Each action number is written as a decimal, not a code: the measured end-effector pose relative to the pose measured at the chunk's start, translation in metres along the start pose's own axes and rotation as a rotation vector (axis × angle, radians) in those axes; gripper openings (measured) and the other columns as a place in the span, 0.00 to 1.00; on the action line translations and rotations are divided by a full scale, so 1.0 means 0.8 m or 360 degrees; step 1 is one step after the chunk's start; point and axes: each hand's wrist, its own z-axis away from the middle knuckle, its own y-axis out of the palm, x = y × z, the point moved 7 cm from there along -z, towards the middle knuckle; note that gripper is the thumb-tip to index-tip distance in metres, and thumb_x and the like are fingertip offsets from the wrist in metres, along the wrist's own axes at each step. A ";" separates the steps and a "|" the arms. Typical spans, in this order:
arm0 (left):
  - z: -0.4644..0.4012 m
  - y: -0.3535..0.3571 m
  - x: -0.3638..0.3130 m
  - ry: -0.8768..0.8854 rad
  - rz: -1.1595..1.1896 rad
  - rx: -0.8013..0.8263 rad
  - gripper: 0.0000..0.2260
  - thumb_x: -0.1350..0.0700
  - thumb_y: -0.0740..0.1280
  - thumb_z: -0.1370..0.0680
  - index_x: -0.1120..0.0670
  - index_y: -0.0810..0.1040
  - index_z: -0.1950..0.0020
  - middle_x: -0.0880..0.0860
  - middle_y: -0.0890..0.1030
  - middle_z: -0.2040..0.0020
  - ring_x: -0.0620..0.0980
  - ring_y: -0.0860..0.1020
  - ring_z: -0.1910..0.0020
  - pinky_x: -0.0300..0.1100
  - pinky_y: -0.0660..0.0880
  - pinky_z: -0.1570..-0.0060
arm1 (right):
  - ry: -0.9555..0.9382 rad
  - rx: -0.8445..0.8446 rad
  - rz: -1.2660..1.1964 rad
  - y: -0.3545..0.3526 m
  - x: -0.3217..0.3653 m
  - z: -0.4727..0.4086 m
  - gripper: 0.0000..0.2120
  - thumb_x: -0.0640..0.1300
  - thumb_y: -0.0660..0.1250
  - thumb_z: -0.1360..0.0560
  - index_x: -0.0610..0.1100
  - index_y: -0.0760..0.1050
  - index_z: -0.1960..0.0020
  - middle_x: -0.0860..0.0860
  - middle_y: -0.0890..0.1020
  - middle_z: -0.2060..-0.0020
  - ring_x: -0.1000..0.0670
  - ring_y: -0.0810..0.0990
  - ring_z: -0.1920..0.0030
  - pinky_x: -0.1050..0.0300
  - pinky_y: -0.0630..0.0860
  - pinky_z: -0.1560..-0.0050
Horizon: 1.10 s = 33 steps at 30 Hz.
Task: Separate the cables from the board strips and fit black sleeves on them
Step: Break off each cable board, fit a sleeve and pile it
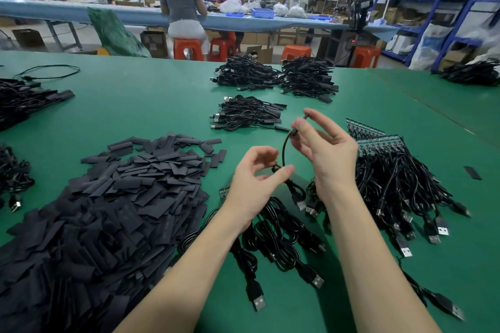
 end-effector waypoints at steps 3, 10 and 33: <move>0.002 0.006 0.001 -0.0004 -0.0130 0.0047 0.18 0.55 0.79 0.28 0.48 0.76 0.43 0.46 0.79 0.40 0.42 0.79 0.41 0.37 0.77 0.43 | -0.0077 0.0015 -0.0041 0.002 0.020 -0.002 0.09 0.36 0.76 0.26 0.46 0.84 0.47 0.46 0.86 0.63 0.48 0.82 0.59 0.59 0.82 0.56; -0.002 0.004 -0.002 -0.0066 -0.0049 -0.0008 0.10 0.60 0.76 0.25 0.51 0.78 0.49 0.50 0.84 0.57 0.46 0.83 0.58 0.36 0.79 0.55 | -0.0071 0.0030 -0.0097 0.004 0.025 0.000 0.09 0.35 0.73 0.24 0.43 0.80 0.45 0.47 0.86 0.65 0.49 0.83 0.59 0.58 0.82 0.57; -0.213 -0.030 -0.005 0.0382 -0.2862 0.0302 0.10 0.66 0.63 0.23 0.56 0.77 0.44 0.59 0.78 0.45 0.62 0.78 0.46 0.50 0.71 0.55 | 0.0241 0.0230 0.0794 -0.019 -0.029 -0.014 0.03 0.44 0.70 0.22 0.48 0.81 0.48 0.54 0.84 0.58 0.55 0.84 0.64 0.62 0.80 0.63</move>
